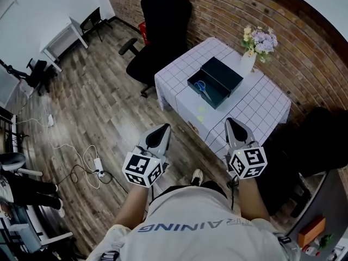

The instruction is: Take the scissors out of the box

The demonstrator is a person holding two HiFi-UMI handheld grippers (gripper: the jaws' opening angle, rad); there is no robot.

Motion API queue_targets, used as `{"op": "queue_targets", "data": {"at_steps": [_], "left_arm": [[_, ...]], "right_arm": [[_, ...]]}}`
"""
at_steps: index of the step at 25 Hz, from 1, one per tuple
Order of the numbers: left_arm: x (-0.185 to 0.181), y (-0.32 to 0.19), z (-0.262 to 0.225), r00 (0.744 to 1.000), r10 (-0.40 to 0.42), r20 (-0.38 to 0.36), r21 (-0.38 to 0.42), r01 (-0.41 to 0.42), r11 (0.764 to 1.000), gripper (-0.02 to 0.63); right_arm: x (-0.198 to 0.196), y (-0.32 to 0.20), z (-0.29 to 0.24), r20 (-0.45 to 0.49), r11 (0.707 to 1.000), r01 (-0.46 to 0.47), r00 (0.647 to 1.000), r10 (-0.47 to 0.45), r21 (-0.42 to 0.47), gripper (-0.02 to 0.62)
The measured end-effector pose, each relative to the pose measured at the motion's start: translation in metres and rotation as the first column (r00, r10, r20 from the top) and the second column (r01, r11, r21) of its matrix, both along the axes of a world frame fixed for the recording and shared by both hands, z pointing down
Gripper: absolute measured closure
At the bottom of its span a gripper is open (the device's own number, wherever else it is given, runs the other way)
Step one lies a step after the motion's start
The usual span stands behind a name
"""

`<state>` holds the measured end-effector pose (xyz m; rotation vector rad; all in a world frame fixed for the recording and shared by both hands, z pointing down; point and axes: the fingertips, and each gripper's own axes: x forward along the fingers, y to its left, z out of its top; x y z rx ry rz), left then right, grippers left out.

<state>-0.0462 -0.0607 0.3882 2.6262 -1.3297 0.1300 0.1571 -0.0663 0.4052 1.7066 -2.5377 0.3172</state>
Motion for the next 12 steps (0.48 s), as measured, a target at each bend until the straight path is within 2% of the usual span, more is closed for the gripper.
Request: {"op": "queue_targets", "data": {"at_steps": [5, 12], "left_arm": [[0.032, -0.043, 0.007, 1.0, 0.021, 0.021, -0.01, -0.021, 1.0, 0.603], [0.052, -0.102, 0.013, 0.998, 0.063, 0.013, -0.019, -0.063, 0.998, 0.603]], "right_arm": [[0.031, -0.044, 0.015, 0.013, 0.999, -0.011, 1.0, 0.011, -0.035, 0.581], [0.046, -0.097, 0.016, -0.002, 0.999, -0.034, 0.999, 0.034, -0.039, 0.581]]}}
